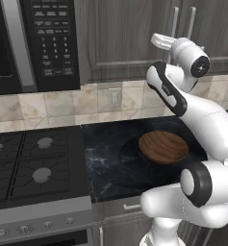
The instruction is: Open the cabinet. Pick the orange and orange from the cabinet and place them into the bowl. Then close the cabinet.
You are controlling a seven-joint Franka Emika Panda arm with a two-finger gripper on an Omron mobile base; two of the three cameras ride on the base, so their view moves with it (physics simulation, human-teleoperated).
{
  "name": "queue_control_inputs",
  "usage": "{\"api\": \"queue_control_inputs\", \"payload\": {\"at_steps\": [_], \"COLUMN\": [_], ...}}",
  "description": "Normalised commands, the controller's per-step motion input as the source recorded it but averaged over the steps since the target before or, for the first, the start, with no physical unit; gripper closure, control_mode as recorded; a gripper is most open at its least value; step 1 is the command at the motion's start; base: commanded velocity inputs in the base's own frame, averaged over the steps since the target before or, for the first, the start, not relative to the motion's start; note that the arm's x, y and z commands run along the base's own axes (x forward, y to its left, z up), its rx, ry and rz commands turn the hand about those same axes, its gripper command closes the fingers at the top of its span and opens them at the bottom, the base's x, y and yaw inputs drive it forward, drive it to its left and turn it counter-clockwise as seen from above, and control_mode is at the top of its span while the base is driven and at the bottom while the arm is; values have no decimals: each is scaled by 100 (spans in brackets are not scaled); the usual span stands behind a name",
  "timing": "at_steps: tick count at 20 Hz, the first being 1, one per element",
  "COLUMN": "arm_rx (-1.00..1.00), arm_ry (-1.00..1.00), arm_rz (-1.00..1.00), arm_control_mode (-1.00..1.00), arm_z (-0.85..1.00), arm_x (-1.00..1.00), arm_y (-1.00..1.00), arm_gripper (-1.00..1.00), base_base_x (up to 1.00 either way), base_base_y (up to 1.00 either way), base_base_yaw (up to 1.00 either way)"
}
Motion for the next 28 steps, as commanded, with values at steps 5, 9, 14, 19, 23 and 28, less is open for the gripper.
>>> {"api": "queue_control_inputs", "payload": {"at_steps": [5, 9, 14, 19, 23, 28], "arm_rx": [0, 0, 0, 0, 0, 0], "arm_ry": [0, 0, 0, 0, 0, 0], "arm_rz": [0, 0, 0, 0, 0, 0], "arm_control_mode": [-100, -100, -100, -100, -100, -100], "arm_z": [0, 0, 0, 0, 12, 14], "arm_x": [0, 0, 0, 0, -13, -48], "arm_y": [0, 0, 0, 0, 0, 7], "arm_gripper": [100, 100, 100, 100, 100, 100], "base_base_x": [0, 0, 0, 0, 0, 0], "base_base_y": [0, 0, 0, 0, 0, 0], "base_base_yaw": [0, 0, 0, 0, 0, 0]}}
